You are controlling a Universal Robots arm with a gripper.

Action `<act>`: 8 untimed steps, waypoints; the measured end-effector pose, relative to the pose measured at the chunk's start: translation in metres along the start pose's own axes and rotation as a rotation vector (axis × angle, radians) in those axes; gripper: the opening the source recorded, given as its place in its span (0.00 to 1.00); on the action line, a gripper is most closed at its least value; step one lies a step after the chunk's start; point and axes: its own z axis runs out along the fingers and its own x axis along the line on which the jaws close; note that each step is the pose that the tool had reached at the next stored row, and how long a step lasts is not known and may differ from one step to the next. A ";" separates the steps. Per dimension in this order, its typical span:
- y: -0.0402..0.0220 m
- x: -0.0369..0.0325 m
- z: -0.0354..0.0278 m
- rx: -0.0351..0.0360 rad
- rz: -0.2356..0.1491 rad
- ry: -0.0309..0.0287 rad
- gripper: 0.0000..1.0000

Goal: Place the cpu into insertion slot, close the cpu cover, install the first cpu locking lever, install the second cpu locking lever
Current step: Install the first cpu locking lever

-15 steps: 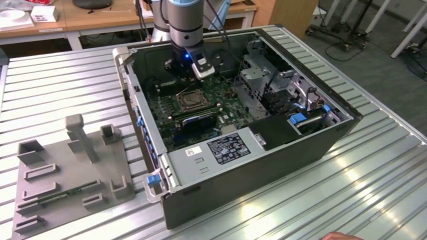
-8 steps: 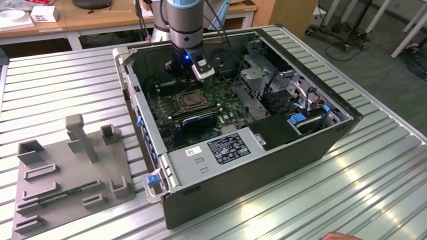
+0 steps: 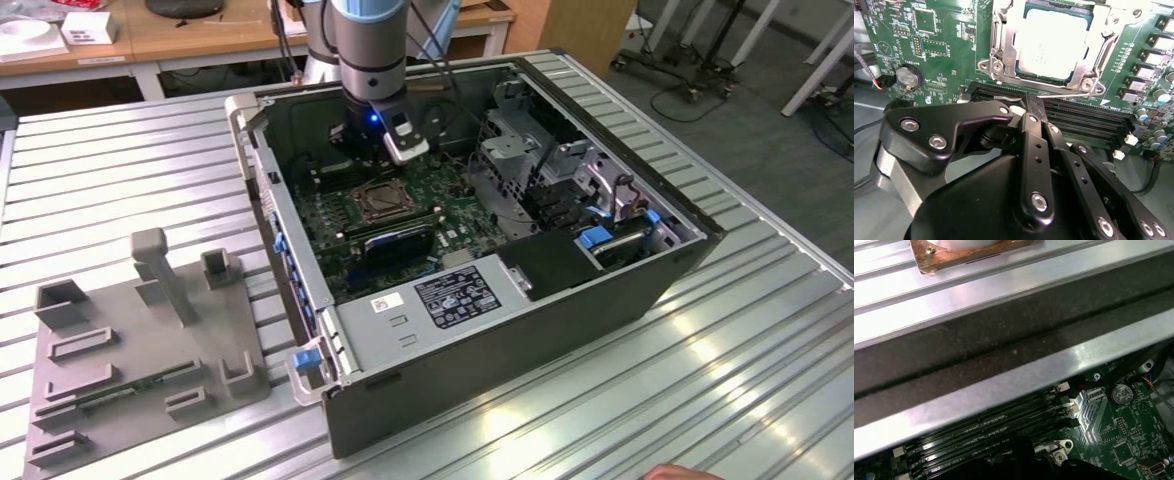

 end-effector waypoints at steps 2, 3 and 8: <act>-0.0002 0.0001 0.0007 0.0001 0.000 0.0000 0.11; -0.0002 0.0001 0.0011 0.0000 0.000 0.0000 0.11; -0.0006 -0.0003 0.0033 0.0001 0.000 0.0000 0.11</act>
